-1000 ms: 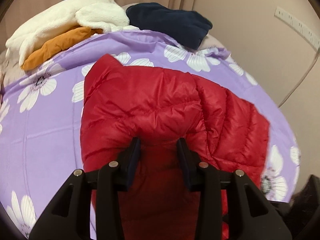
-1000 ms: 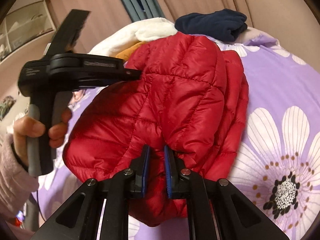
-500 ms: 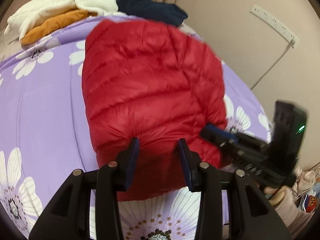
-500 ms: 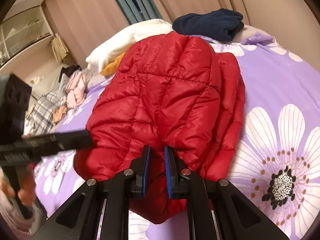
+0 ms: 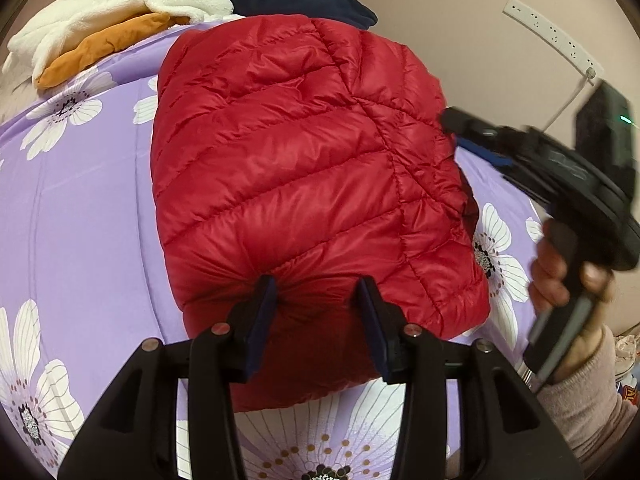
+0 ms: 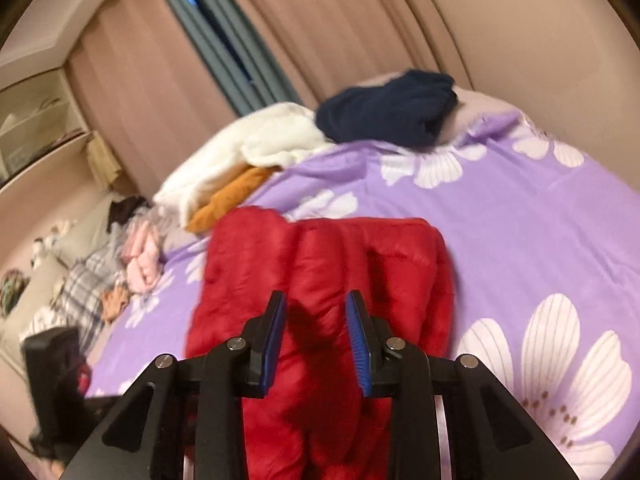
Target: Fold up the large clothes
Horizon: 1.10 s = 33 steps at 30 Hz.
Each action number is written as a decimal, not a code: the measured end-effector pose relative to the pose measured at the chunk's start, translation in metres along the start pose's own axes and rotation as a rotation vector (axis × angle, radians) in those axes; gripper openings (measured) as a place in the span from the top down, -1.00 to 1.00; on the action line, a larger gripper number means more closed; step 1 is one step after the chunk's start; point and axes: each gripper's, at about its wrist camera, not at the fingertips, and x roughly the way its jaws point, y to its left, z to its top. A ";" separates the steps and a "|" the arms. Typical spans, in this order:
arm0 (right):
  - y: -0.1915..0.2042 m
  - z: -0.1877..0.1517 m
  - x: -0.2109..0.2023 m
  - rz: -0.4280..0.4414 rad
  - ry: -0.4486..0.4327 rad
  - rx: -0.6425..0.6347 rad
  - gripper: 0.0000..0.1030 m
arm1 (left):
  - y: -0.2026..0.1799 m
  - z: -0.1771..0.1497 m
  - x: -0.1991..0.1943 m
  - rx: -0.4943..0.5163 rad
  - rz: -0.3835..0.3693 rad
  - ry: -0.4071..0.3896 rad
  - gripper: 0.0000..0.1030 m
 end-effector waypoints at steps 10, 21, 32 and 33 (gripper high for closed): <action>-0.021 -0.016 0.046 -0.065 0.165 0.068 0.42 | 0.003 0.000 0.007 -0.001 -0.013 -0.001 0.16; -0.011 -0.011 -0.007 -0.014 0.077 0.095 -0.66 | 0.056 -0.002 -0.057 -0.187 -0.097 -0.134 -0.37; -0.068 -0.034 0.013 0.155 0.173 0.462 -0.94 | 0.128 -0.007 -0.024 -0.510 -0.291 -0.087 -0.37; -0.072 -0.035 0.016 0.170 0.175 0.486 -0.96 | 0.130 -0.008 -0.021 -0.527 -0.310 -0.081 -0.37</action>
